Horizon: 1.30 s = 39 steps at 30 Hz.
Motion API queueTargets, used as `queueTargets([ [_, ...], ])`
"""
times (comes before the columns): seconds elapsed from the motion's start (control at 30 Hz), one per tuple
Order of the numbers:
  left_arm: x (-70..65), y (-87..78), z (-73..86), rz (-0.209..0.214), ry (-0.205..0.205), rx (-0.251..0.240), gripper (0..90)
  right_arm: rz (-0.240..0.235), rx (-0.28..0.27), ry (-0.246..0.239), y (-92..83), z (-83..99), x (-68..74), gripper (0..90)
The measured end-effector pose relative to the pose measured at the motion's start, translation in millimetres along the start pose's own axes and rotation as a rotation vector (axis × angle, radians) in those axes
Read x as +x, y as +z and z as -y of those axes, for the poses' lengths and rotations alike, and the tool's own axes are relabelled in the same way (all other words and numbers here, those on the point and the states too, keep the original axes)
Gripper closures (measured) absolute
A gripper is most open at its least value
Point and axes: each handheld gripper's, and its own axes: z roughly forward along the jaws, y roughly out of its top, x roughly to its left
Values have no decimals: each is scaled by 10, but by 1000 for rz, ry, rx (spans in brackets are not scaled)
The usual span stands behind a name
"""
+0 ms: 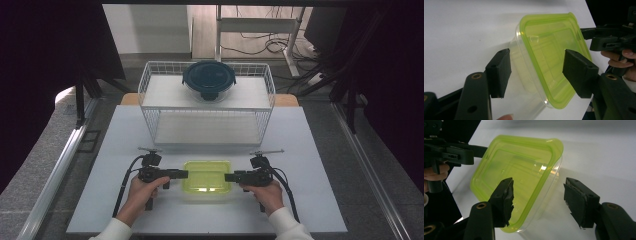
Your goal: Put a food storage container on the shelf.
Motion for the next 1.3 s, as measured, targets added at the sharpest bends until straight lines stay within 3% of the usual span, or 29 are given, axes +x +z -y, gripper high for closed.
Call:
queueTargets([
  [0.27, 24, 58, 20, 13, -23, 23, 471, -18, 13, 37, 49, 9, -17, 463],
  [0.33, 53, 68, 37, 50, -51, 30, 494, -21, 14, 42, 48, 15, -19, 491],
  [0.4, 53, 77, 46, 40, -55, 40, 534, -33, 21, 54, 56, 25, -27, 534],
  [0.5, 47, 85, 49, 62, -63, 42, 591, -68, 33, 75, 71, 37, -30, 602],
  [0.7, 22, 67, 65, 27, -62, 22, 711, -47, 43, 83, 72, 52, -15, 707],
  [0.9, -19, 47, 74, 22, -56, 13, 774, -40, 13, 71, 3, 49, 14, 756],
  [1.3, -141, -71, 68, 19, 0, -16, 790, -40, -17, 4, -120, 26, 131, 780],
])
